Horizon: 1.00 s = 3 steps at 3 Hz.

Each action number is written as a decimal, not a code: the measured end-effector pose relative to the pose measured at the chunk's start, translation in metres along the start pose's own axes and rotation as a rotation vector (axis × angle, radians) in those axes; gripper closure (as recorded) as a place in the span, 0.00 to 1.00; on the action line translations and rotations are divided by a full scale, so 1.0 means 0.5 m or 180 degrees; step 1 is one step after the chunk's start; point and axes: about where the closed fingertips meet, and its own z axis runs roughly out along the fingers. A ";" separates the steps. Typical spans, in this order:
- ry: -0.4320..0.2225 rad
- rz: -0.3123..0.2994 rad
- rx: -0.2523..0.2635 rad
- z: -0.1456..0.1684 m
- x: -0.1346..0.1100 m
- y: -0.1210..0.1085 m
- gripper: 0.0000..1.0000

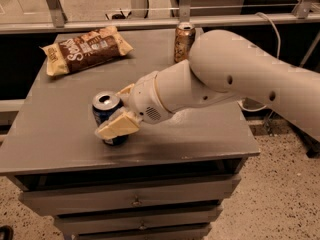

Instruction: Pick pepsi can

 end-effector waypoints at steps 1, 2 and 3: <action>-0.0014 0.0008 0.0069 -0.018 -0.005 -0.017 0.64; 0.0014 -0.0010 0.0252 -0.092 -0.001 -0.062 0.88; 0.0090 0.0005 0.0488 -0.207 0.014 -0.114 1.00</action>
Offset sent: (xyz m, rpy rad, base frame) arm 0.0541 -0.1112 0.0582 -0.0287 -0.0944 -0.1486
